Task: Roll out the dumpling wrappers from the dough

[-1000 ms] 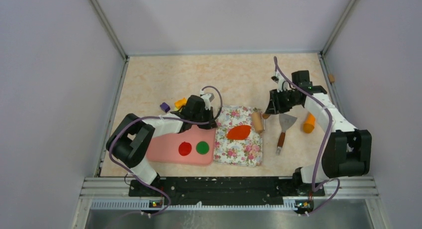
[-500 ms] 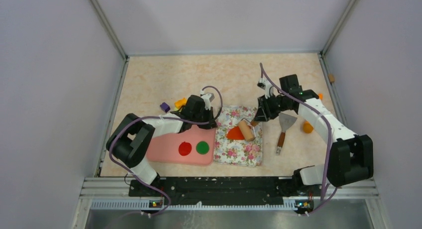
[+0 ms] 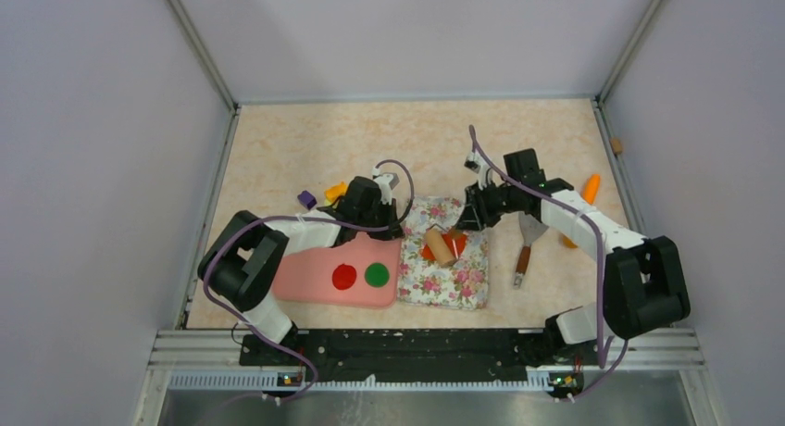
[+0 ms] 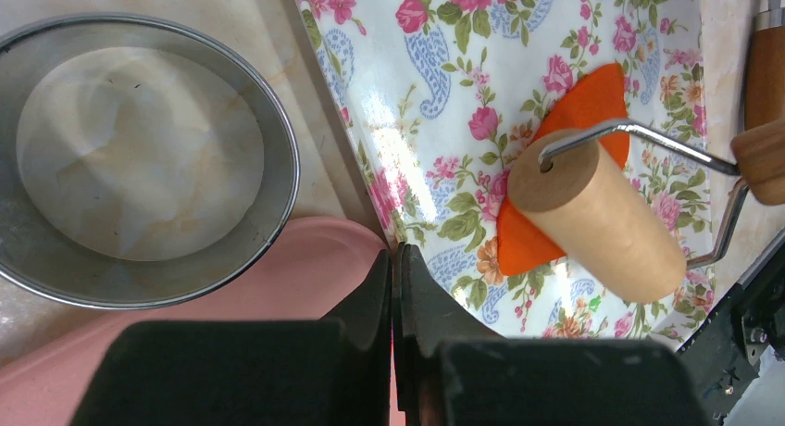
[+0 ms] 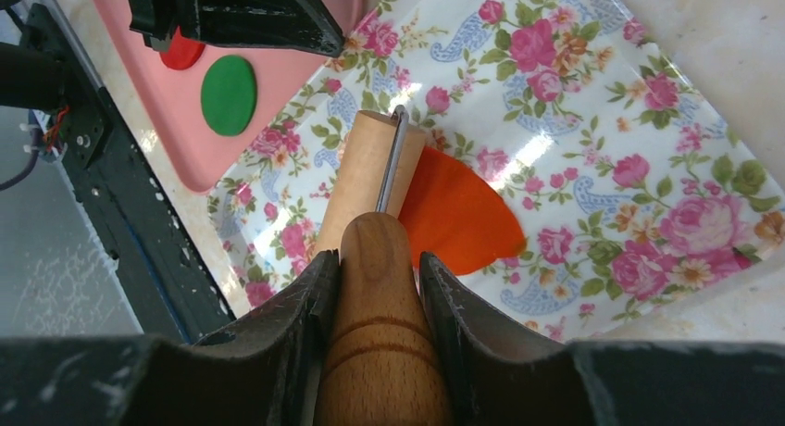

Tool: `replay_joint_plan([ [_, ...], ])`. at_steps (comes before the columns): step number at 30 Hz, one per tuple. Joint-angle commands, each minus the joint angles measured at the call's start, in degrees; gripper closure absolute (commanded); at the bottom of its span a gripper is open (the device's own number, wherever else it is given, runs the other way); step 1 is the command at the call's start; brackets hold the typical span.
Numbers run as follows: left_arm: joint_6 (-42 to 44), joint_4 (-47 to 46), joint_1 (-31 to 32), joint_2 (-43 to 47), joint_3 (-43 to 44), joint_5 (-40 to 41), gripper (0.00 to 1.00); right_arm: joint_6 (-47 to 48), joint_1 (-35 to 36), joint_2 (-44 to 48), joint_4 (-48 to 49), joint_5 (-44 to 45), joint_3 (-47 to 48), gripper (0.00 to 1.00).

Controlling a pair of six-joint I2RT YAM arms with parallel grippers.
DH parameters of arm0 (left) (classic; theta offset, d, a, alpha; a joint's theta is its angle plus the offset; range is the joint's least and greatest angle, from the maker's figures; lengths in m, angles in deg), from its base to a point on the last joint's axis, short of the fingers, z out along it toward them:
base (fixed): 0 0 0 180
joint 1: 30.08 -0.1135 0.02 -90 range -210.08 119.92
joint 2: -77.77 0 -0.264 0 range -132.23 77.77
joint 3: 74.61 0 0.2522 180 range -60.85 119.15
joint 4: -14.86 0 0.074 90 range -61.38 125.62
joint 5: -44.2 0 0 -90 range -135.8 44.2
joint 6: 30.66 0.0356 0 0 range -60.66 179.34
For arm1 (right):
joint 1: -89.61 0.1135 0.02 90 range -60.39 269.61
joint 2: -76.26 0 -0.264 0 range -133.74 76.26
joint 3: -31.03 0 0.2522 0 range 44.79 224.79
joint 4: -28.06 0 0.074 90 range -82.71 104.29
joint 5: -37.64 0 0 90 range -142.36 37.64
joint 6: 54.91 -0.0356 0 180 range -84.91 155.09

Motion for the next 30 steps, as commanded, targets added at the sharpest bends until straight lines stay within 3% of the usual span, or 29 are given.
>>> replay_joint_plan([
  [1,2.32,4.57,-0.52,-3.76,-1.16,5.65,1.00,2.85,2.53,-3.52,1.18,10.18,-6.23,1.00],
  [9,2.45,4.31,-0.57,-3.61,-1.24,5.74,1.00,2.49,5.14,-6.45,3.54,11.32,-7.38,1.00],
  [16,2.43,3.99,-0.59,-3.13,-1.01,6.01,1.00,0.15,7.44,-5.86,3.74,-5.11,-1.45,1.00],
  [21,2.46,4.33,-1.07,-3.38,0.03,4.77,1.00,0.31,7.87,-4.09,-3.42,-12.41,8.03,1.00],
  [25,1.81,4.44,-1.37,-2.73,0.38,3.98,1.00,10.81,7.84,-1.44,-16.70,-12.46,15.45,1.00],
  [26,1.80,4.28,-1.49,-2.20,0.45,3.38,0.97,15.14,7.84,-0.90,-22.24,-11.54,17.51,1.00],
  [29,2.23,4.69,-1.84,-1.08,2.12,1.66,0.66,29.85,7.99,1.07,-32.50,-6.48,24.17,1.00],
  [30,2.38,5.01,-2.06,-0.73,2.96,1.31,0.60,33.97,8.25,1.46,-34.99,-3.90,26.15,1.00],
])
